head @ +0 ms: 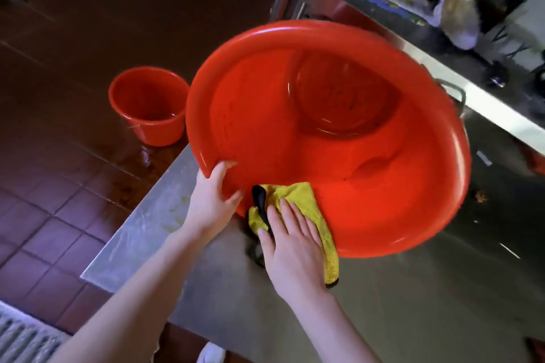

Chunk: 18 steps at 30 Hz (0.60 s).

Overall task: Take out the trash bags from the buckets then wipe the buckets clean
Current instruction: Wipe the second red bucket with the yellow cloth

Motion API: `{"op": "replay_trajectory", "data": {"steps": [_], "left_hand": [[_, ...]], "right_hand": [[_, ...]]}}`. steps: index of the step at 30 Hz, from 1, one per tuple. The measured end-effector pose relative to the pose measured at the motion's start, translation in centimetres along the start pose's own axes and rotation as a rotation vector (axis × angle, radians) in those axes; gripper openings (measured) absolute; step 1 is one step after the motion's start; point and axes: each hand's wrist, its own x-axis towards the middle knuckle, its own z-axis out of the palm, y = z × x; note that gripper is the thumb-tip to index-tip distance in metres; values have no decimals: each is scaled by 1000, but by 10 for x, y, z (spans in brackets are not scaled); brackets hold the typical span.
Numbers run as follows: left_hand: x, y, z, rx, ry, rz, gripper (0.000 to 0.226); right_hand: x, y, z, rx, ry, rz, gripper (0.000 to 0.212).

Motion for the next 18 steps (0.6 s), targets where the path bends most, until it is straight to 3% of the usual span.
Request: {"op": "replay_trajectory", "data": {"steps": [13,18], "left_hand": [[9,-20,7,-169,47,14,37],[8,-23,6,-191,30,-12,37]], "right_hand": [[125,-12,12,-56,-2,244,55],[190,13,8,-158,-25,237,55]]}}
